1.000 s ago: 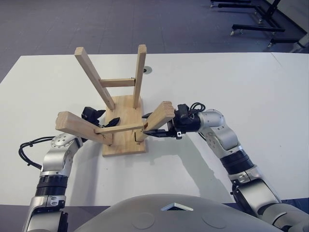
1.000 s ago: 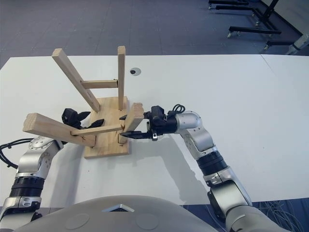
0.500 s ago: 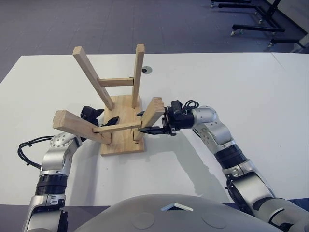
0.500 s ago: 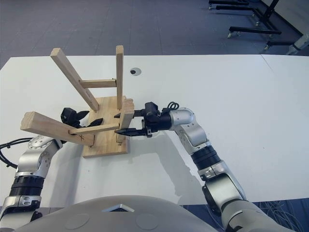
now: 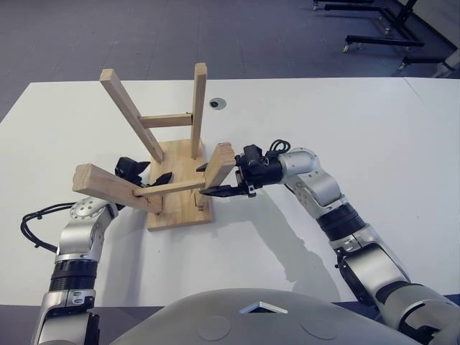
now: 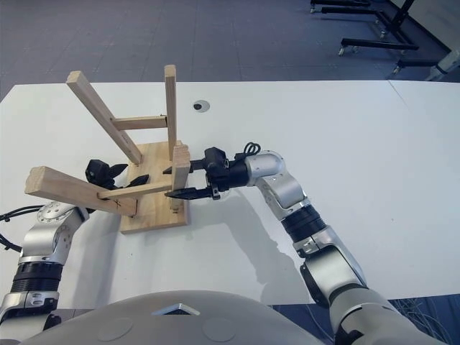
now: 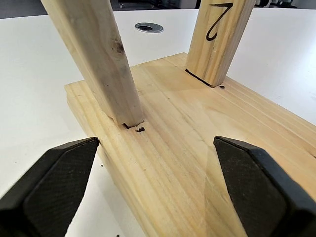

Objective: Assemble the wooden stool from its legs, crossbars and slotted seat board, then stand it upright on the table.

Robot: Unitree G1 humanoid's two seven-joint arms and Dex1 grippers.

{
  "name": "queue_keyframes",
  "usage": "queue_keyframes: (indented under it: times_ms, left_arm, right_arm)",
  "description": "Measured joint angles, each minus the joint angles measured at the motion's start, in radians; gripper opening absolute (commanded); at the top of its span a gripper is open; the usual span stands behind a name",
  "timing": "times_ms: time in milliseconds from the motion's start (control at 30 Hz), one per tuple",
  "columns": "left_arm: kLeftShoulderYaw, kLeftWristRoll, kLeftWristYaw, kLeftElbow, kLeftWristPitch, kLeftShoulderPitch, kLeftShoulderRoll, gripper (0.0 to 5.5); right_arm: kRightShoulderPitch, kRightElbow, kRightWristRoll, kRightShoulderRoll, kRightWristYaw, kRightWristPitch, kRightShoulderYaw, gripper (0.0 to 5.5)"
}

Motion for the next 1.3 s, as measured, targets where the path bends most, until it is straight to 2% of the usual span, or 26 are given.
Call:
queue_keyframes:
  times_ms: [433, 633, 667, 700, 800, 867, 1200, 1300]
  left_arm:
    - [0.012, 0.003, 0.030, -0.001, 0.000, 0.006, 0.005, 4.27]
    - [0.000, 0.014, 0.024, -0.008, -0.013, 0.000, -0.003, 4.27]
    - [0.000, 0.014, 0.024, -0.007, -0.013, 0.000, -0.003, 4.27]
    - [0.000, 0.014, 0.024, -0.007, -0.013, -0.002, -0.003, 4.27]
    - [-0.027, 0.012, 0.003, -0.010, -0.019, -0.024, -0.016, 4.27]
    - [-0.036, 0.007, -0.015, -0.014, -0.025, -0.026, -0.021, 4.27]
    - [-0.043, 0.004, -0.024, -0.013, -0.027, -0.031, -0.023, 4.27]
    - [-0.044, 0.004, -0.025, -0.012, -0.026, -0.033, -0.025, 4.27]
  right_arm:
    - [-0.121, 0.024, -0.006, -0.030, -0.022, 0.084, 0.072, 2.06]
    - [-0.120, 0.025, -0.008, 0.004, -0.076, 0.187, 0.073, 2.06]
    - [-0.118, 0.023, -0.005, 0.009, -0.079, 0.206, 0.064, 2.46]
    - [-0.114, 0.022, 0.004, 0.016, -0.079, 0.246, 0.053, 2.55]
    - [-0.055, 0.059, -0.026, 0.034, -0.133, 0.408, 0.073, 3.28]
    - [-0.032, 0.062, -0.049, 0.033, -0.140, 0.434, 0.078, 3.71]
    - [0.020, 0.019, -0.090, 0.012, -0.139, 0.452, 0.014, 5.27]
    - [0.091, -0.039, -0.075, -0.040, -0.146, 0.457, -0.062, 5.37]
